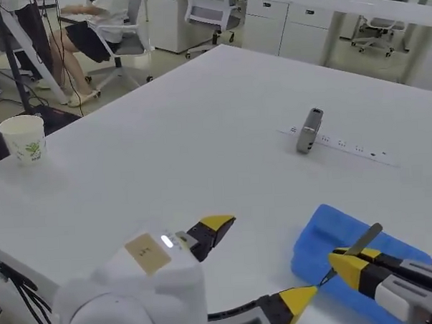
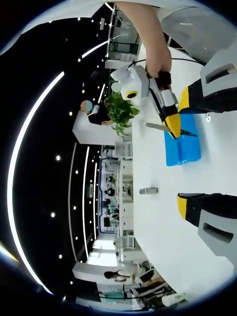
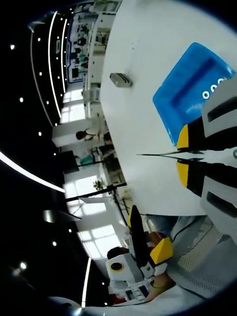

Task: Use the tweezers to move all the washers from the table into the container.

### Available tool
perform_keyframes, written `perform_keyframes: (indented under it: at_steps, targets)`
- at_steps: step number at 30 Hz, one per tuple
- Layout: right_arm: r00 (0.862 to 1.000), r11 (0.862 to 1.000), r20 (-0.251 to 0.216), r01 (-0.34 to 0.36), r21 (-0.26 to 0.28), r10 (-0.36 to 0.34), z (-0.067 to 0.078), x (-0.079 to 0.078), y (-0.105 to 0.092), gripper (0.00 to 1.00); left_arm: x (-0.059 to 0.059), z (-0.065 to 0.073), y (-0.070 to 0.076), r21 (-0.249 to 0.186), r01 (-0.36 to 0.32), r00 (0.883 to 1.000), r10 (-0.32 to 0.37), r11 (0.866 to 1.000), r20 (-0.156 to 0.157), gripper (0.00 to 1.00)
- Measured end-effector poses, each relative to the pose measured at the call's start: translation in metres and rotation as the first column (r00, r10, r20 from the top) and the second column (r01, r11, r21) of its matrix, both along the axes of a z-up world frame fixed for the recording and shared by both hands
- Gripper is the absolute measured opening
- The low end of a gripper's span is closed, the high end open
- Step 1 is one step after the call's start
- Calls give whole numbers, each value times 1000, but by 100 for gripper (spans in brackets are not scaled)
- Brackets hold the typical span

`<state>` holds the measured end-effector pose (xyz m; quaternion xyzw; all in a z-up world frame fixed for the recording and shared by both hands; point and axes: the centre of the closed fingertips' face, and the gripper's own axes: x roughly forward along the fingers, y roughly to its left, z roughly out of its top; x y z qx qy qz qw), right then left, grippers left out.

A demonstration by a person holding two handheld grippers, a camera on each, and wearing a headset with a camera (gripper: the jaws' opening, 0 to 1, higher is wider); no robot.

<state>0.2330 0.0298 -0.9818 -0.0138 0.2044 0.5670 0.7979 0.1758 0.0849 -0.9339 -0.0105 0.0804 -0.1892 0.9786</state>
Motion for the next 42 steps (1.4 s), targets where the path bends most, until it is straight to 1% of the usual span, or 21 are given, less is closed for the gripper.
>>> perform_keyframes:
  at_steps: [5,6,9,12,20,24,28,31,32,35,37,42]
  targets:
    - [999,1000,-36,11,-17,-11,-12,-9,-4,3,0,0,1,2,-2,1000,2,1000,1,65]
    - [999,1000,-49,17,-23,-18,-16,-10,-6,3,0,0,1,2,-2,1000,2,1000,1,64]
    - [998,999,-63,22,-38,-24,-23,-14,-10,3,0,0,1,0,-2,1000,2,1000,3,64]
    - [996,998,-80,37,-48,-41,-29,-14,-17,3,0,0,1,0,-3,1000,3,1000,4,64]
    - [990,995,-111,83,-63,-90,-38,-19,-30,4,0,0,0,-2,0,1000,0,1000,4,64]
    - [988,992,-116,98,-77,-107,-42,-20,-34,4,0,0,0,-2,2,1000,-2,1000,4,63]
    - [987,991,-120,99,-95,-110,-51,-19,-38,4,-1,0,0,1,4,1000,-4,1000,2,63]
    - [987,992,-122,98,-85,-108,-50,-19,-37,4,-1,0,0,2,3,1000,-3,1000,2,63]
    - [987,991,-118,97,-89,-107,-50,-19,-37,4,-1,-1,0,4,2,1000,-2,1000,1,63]
    - [993,991,-82,76,-109,-85,-49,-22,-37,4,-1,-1,1,4,0,1000,0,1000,1,63]
    - [995,990,-51,76,-120,-83,-49,-21,-38,4,-1,-1,1,6,0,1000,0,1000,1,63]
    - [994,991,-66,76,-108,-84,-49,-20,-39,4,0,-2,1,10,0,1000,0,1000,-3,63]
